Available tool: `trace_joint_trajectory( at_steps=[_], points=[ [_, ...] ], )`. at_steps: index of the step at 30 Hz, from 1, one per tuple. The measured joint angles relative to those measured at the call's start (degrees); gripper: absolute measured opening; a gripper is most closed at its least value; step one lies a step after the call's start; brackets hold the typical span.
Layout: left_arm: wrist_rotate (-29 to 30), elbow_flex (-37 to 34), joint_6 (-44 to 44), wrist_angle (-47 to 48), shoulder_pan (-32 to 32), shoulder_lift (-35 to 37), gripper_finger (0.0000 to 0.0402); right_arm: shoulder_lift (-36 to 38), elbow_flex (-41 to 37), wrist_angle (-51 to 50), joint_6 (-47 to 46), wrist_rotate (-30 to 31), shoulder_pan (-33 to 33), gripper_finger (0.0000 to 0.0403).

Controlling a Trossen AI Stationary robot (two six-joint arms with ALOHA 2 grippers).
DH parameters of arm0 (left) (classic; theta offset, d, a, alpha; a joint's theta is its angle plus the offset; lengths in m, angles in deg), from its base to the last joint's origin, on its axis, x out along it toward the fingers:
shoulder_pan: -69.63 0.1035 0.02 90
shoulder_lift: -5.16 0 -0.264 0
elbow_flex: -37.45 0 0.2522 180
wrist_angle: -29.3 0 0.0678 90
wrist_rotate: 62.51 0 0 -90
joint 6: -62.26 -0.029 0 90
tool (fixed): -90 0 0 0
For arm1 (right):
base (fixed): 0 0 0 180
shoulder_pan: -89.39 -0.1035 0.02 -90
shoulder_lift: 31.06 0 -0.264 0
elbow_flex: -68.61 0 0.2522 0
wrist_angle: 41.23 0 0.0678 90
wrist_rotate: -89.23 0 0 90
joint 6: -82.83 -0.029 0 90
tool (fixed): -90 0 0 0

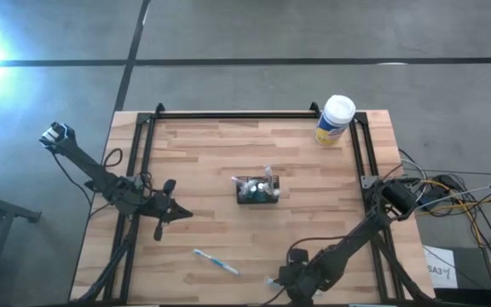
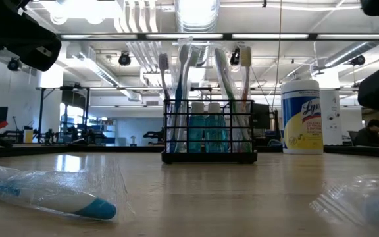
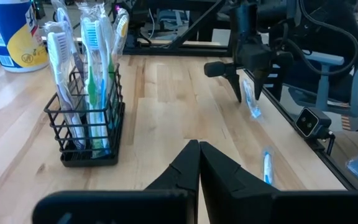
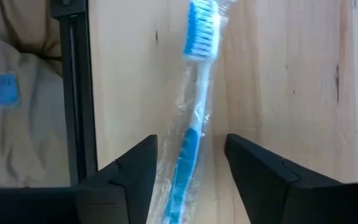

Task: Pick & Place toothbrushing station
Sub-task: Put the right blue toothbrush into the black organizer

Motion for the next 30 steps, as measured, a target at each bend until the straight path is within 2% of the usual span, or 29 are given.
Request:
trace_joint_trajectory(
  at_steps=[6, 14, 19, 22, 30],
  points=[
    [0.0, 0.0, -0.2, 0.0, 0.0, 0.0, 0.0014, 0.0, -0.1, -1.8, 0.4, -0.2, 0.6, 0.0144],
    [0.1, 0.0, -1.5, 0.0, 0.0, 0.0, 0.0014, 0.2, -0.3, -4.9, 3.3, 2.2, 1.3, 0.0023],
    [0.1, 0.0, -1.3, 0.0, 0.0, 0.0, 0.0014, 2.4, -0.7, -5.8, 5.7, 6.3, 1.4, 0.0022],
    [0.1, 0.0, -1.1, 0.0, 0.0, 0.0, 0.0014, 5.5, -1.2, -7.2, 7.3, 11.3, 1.6, 0.0021],
    [0.2, 0.0, -2.8, -2.0, 0.0, 0.0, 0.0014, 21.1, -1.0, -4.7, 19.4, 33.4, 0.6, 0.0019]
  ],
)
